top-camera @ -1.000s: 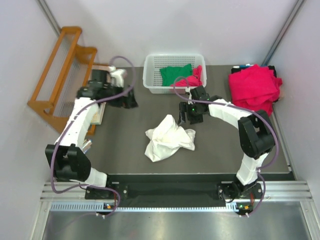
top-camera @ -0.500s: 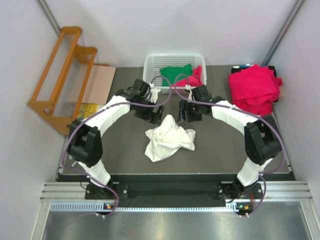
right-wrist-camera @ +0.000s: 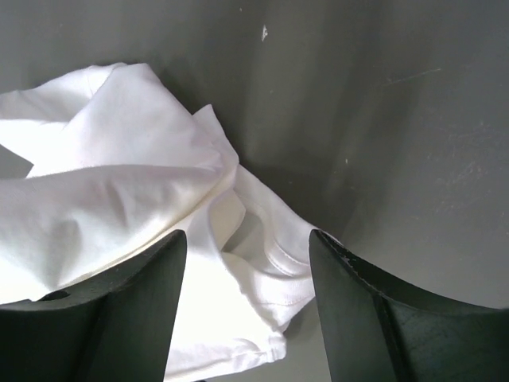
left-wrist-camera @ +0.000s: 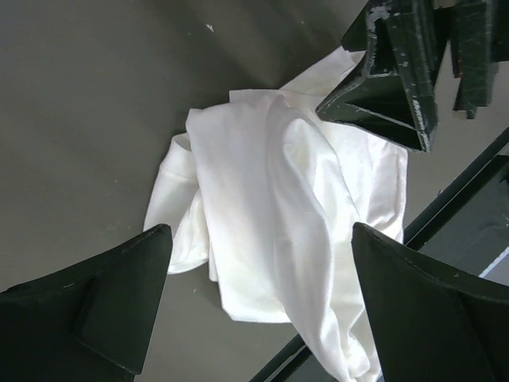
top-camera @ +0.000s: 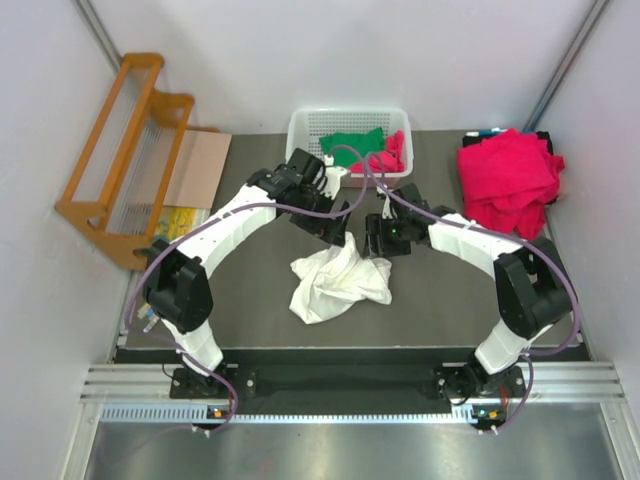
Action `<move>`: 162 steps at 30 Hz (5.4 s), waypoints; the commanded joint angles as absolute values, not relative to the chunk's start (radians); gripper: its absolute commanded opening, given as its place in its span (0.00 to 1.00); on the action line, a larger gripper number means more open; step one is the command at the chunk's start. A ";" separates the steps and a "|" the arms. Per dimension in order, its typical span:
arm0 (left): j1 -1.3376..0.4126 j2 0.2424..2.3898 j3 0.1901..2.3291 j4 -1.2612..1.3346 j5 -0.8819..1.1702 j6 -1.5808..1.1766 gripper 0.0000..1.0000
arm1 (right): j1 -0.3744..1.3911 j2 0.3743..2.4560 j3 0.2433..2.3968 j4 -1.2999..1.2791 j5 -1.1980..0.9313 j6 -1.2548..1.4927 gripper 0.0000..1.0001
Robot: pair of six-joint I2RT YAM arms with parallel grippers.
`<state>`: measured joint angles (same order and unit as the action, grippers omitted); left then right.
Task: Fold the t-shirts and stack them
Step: Flatten the tshirt out
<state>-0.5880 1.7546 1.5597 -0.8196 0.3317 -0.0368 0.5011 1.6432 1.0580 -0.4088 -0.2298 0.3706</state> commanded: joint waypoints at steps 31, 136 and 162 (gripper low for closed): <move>-0.641 1.833 1.605 -0.765 0.368 -0.069 0.17 | 0.480 1.591 1.028 -0.383 -0.221 0.365 0.47; -0.133 1.525 1.680 -0.827 0.353 -0.049 0.00 | 0.617 1.884 1.305 -0.348 -0.434 0.436 0.73; -0.132 1.490 1.635 -0.808 0.334 -0.035 0.00 | 0.634 2.105 1.430 -0.233 -0.535 0.523 0.00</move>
